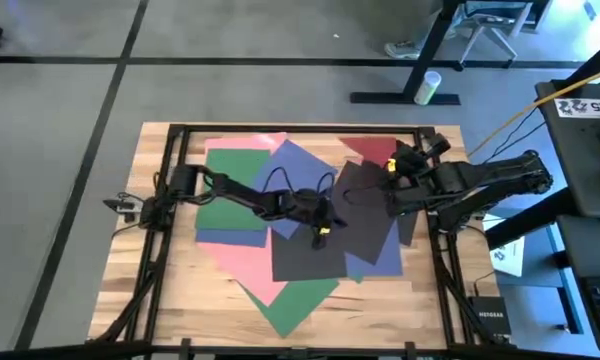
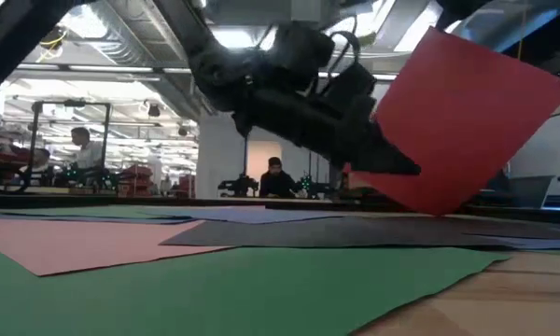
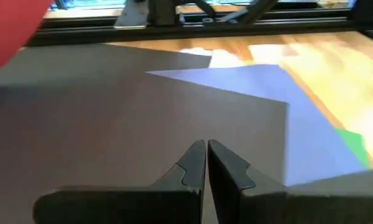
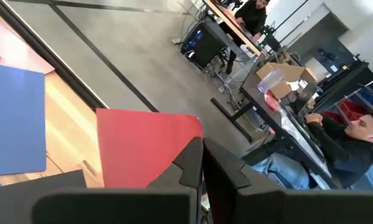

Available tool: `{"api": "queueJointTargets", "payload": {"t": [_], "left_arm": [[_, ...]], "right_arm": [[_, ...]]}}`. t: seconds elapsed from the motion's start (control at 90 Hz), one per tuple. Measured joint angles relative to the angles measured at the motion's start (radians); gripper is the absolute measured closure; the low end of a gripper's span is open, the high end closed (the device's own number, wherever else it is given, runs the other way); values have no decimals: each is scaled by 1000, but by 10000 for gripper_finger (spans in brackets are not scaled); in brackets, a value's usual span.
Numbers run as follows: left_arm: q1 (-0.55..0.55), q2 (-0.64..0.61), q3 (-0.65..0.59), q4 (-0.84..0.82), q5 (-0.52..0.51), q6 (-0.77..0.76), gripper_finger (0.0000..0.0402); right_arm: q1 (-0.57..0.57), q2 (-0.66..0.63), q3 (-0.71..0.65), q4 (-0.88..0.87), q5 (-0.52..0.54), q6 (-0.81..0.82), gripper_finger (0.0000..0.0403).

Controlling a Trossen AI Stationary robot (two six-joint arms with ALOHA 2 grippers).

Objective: Organize paper
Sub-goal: Move the red paper to the bottom right of the table

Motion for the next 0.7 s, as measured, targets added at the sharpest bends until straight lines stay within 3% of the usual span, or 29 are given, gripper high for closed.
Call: {"api": "queueJointTargets", "payload": {"t": [0.4, 0.544, 0.7], "left_arm": [[100, 7, 22, -28, -15, 90, 401], [116, 7, 52, -115, -16, 129, 401], [107, 81, 95, -156, 20, 129, 401]], "right_arm": [[0, -6, 0, 5, 20, 1, 403], [0, -6, 0, 5, 20, 0, 403], [1, -6, 0, 5, 21, -1, 403]]}}
